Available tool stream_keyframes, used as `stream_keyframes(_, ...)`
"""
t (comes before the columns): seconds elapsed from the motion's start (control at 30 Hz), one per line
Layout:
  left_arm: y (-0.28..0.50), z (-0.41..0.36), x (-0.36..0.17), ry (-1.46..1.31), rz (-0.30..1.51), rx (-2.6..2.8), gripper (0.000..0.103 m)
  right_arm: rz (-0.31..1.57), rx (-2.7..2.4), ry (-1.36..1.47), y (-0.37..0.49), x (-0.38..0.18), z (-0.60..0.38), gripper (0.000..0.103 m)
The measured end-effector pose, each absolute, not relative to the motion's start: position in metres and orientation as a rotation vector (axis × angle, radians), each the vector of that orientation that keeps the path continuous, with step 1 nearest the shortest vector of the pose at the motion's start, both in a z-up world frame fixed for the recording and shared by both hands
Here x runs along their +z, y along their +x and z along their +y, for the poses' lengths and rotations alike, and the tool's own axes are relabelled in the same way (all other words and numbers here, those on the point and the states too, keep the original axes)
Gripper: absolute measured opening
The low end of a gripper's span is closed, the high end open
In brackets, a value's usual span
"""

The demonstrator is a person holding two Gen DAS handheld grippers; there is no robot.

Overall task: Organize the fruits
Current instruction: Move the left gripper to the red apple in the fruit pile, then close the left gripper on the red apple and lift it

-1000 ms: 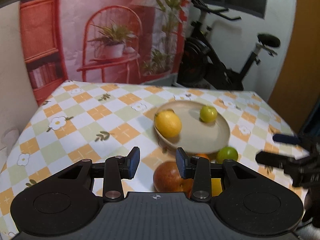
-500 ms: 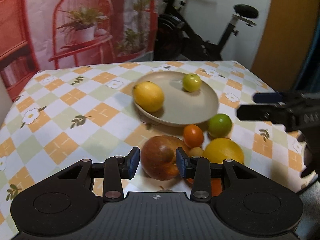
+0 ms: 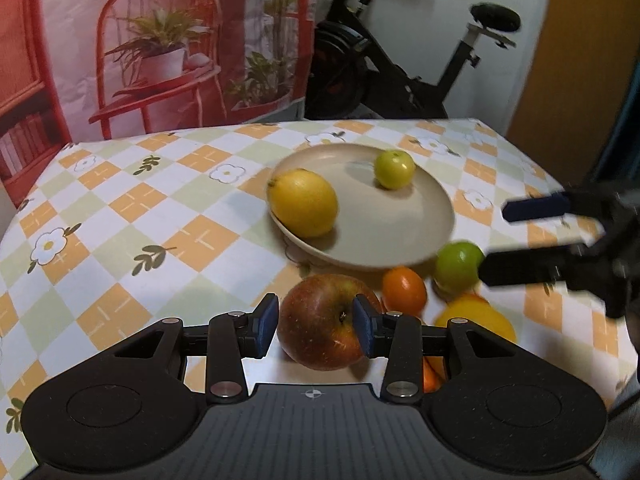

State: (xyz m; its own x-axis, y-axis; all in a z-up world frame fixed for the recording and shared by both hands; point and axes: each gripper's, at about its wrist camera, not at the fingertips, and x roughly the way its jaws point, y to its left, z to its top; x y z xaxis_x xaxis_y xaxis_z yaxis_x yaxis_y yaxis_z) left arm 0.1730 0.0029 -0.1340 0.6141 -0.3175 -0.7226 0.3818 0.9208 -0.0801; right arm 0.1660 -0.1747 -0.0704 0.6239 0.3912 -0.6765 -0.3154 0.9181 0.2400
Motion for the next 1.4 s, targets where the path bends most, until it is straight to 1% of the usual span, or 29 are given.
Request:
stream_keyframes(0.07, 0.184, 0.009, -0.136, 0.04, 0.833, -0.394, 0.044, 0.783, 0.401, 0.047, 0.169, -0.069, -0.17, 0.099)
stream_keyframes(0.17, 0.198, 0.018, -0.139, -0.041, 0.866, -0.411, 0.045, 0.778, 0.403, -0.037, 0.177, -0.067, -0.161, 0.089)
stream_keyframes(0.37, 0.215, 0.027, -0.146, -0.154, 0.899, -0.424, 0.045, 0.819, 0.482, -0.119, 0.201, -0.071, -0.14, 0.088)
stream_keyframes(0.43, 0.219, 0.03, -0.149, -0.188, 0.907, -0.427, 0.045, 0.848, 0.529, -0.142, 0.208, -0.075, -0.132, 0.083)
stream_keyframes(0.47, 0.221, 0.031, -0.151, -0.203, 0.911, -0.43, 0.045, 0.861, 0.547, -0.155, 0.211, -0.077, -0.127, 0.078)
stream_keyframes(0.53, 0.225, 0.032, -0.154, -0.227, 0.916, -0.435, 0.045, 0.888, 0.58, -0.187, 0.217, -0.082, -0.117, 0.075)
stream_keyframes(0.6, 0.229, 0.033, -0.156, -0.243, 0.917, -0.437, 0.045, 0.91, 0.615, -0.203, 0.22, -0.086, -0.11, 0.069)
stream_keyframes(0.83, 0.235, 0.038, -0.16, -0.293, 0.922, -0.437, 0.045, 0.951, 0.688, -0.219, 0.226, -0.098, -0.088, 0.06)
stream_keyframes(0.9, 0.236, 0.038, -0.16, -0.302, 0.924, -0.435, 0.045, 0.966, 0.699, -0.222, 0.229, -0.101, -0.084, 0.054)
stream_keyframes(0.97, 0.237, 0.039, -0.16, -0.309, 0.925, -0.434, 0.045, 0.975, 0.698, -0.229, 0.231, -0.104, -0.08, 0.053)
stream_keyframes(1.4, 0.229, 0.061, -0.169, -0.436, 0.973, -0.458, 0.044, 1.009, 0.717, -0.196, 0.234, -0.114, -0.076, 0.056)
